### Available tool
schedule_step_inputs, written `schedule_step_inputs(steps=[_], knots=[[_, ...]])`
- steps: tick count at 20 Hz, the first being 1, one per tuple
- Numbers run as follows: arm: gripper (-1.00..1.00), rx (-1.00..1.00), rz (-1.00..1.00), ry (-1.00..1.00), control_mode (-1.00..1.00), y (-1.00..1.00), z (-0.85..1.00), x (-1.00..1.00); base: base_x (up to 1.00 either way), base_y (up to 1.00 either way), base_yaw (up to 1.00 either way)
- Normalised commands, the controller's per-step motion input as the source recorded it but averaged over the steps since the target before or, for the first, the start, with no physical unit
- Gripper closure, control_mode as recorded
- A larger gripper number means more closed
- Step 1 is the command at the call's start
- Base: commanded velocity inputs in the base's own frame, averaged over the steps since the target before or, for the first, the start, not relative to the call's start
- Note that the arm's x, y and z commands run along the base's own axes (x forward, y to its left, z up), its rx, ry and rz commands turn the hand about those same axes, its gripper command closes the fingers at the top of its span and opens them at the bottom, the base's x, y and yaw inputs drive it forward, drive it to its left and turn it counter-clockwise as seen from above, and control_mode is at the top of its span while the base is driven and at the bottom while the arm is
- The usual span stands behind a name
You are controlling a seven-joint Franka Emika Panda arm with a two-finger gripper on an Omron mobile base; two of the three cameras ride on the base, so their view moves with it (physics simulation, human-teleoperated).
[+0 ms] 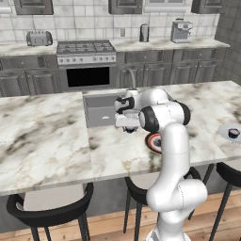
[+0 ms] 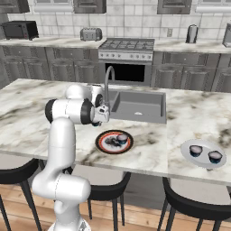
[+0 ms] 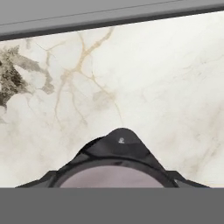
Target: Place two yogurt containers on each plate.
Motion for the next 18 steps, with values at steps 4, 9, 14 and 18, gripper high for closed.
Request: schedule_step_inputs(steps=[4,9,14,18], knots=[[1.0,0.0,-0.07,0.0,-1.0,0.0,0.25,-0.35,0.0,0.0,0.0],[1.0,0.0,-0.02,0.15,-1.0,-0.1,0.34,-0.4,0.0,0.0,0.0],[1.0,0.0,-0.01,0.01,-1.0,-0.25,0.07,-0.48,0.0,0.0,0.0],[1.0,0.0,0.0,0.0,-1.0,-0.38,0.0,-0.5,0.0,0.0,0.0]])
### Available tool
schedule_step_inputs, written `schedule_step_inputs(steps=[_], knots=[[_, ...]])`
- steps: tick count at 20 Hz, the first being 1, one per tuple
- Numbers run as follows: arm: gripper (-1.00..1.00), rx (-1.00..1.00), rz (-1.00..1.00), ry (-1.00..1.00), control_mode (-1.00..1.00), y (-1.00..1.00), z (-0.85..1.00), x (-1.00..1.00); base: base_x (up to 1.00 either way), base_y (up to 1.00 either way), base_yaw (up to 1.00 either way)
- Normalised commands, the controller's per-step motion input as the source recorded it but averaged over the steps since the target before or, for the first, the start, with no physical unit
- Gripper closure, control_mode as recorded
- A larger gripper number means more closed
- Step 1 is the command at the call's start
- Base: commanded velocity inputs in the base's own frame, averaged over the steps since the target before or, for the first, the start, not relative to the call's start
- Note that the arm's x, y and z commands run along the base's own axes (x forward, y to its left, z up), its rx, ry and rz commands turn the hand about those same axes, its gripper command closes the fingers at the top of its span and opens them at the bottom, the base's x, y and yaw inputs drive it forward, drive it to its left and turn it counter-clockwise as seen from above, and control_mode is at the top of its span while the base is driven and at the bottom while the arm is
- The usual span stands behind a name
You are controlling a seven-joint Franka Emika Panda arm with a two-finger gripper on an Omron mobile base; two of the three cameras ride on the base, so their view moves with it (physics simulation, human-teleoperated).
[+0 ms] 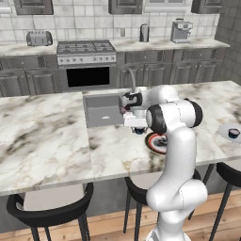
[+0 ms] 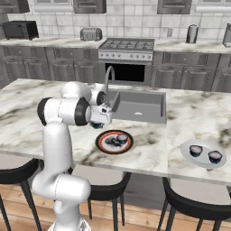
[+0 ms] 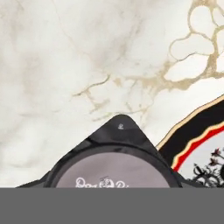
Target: Place two yogurt containers on each plate.
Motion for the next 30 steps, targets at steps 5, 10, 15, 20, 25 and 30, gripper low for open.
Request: schedule_step_inputs(steps=[5,10,15,20,25,30], knots=[[1.0,0.0,-0.01,0.0,-1.0,-0.41,0.0,-0.49,0.0,0.0,0.0],[1.0,0.0,-0.01,-0.01,-1.0,-0.38,0.0,-0.47,0.0,0.0,0.0],[1.0,0.0,-0.01,0.0,-1.0,-0.25,0.0,-0.28,0.0,0.0,0.0],[1.0,0.0,0.0,0.0,-1.0,-0.1,-0.08,-0.13,0.0,0.0,0.0],[1.0,0.0,0.0,0.0,-1.0,-0.06,-0.18,-0.07,0.0,0.0,0.0],[1.0,0.0,0.0,0.01,-1.0,0.0,-0.11,0.0,0.0,0.0,0.0]])
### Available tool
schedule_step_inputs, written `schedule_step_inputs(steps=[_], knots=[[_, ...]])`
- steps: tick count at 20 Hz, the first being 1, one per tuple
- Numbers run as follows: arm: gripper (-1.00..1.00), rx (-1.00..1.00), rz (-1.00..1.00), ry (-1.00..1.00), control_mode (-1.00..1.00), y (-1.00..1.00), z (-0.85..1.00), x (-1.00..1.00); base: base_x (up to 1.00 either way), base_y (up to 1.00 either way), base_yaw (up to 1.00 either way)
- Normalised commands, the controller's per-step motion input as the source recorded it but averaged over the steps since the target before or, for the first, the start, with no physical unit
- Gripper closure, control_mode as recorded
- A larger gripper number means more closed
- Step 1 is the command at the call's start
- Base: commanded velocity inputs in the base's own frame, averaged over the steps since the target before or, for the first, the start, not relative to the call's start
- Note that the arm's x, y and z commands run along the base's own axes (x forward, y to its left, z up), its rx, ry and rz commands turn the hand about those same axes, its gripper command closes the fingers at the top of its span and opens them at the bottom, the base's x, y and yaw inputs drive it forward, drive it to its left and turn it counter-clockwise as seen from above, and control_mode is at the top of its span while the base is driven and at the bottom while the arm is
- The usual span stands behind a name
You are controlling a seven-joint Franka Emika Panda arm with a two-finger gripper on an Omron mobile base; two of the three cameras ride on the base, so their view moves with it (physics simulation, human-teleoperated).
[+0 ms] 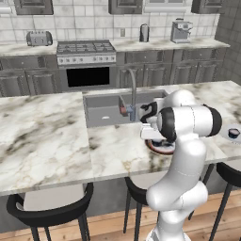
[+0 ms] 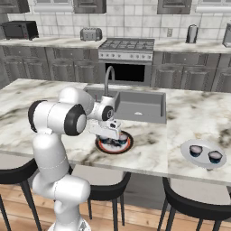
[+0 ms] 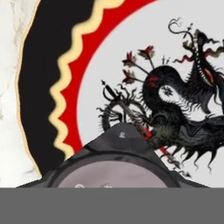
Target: Place two yogurt containers on each plate.
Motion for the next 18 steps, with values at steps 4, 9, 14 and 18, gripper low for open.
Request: schedule_step_inputs(steps=[4,9,14,18], knots=[[1.0,0.0,0.0,0.09,-1.0,0.0,-0.16,0.0,0.0,0.0,0.0],[-1.0,-0.02,0.0,0.12,-1.0,0.0,-0.14,0.0,0.0,0.0,0.0],[-1.0,0.0,0.0,0.04,-1.0,-0.05,-0.01,-0.02,0.0,0.0,0.0],[-1.0,0.0,-0.05,0.01,-1.0,-0.07,0.0,-0.17,0.0,0.0,0.0]])
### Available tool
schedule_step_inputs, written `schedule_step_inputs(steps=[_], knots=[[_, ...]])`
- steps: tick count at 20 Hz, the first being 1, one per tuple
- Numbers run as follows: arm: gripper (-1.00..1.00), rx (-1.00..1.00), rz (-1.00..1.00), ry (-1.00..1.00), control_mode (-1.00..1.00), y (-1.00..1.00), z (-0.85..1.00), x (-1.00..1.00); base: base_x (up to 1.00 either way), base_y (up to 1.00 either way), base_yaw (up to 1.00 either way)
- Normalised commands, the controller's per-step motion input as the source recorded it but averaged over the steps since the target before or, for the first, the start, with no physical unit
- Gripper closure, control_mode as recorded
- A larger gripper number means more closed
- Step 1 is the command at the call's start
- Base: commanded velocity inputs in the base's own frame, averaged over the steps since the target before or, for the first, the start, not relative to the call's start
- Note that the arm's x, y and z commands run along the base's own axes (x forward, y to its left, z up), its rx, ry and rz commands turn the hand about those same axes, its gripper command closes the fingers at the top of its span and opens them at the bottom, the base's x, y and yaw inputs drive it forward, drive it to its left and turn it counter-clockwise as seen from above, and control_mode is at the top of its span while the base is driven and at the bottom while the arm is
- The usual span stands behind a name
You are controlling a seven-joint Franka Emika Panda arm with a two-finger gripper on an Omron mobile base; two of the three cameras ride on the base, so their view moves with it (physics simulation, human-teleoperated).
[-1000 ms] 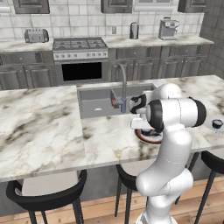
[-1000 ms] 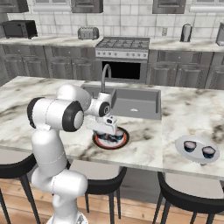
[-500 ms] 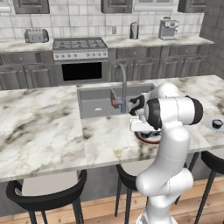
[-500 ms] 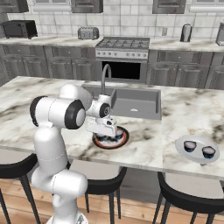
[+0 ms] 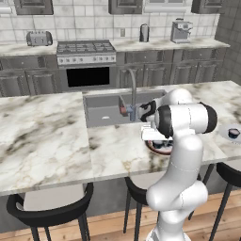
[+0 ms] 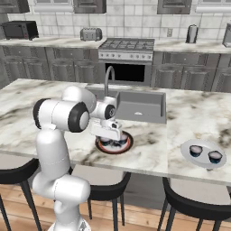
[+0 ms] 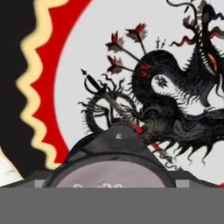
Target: Place two yogurt containers on each plate.
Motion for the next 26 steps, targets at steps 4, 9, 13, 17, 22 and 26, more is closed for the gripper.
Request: schedule_step_inputs(steps=[4,9,13,17,22,26], knots=[[-1.0,0.0,-0.08,0.01,-1.0,-0.05,0.07,-0.2,0.0,0.0,0.0],[-1.0,0.0,-0.11,0.2,-1.0,-0.01,0.28,-0.13,0.0,0.0,0.0],[-1.0,0.0,-0.17,0.31,-1.0,0.0,0.36,-0.01,0.0,0.0,0.0],[-1.0,0.0,-0.17,0.3,-1.0,0.0,0.38,0.0,0.0,0.0,0.0],[-1.0,0.0,-0.16,0.2,-1.0,0.0,0.37,-0.01,0.0,0.0,0.0],[-1.0,0.0,-0.16,0.14,-1.0,0.0,0.57,-0.1,0.0,0.0,0.0]])
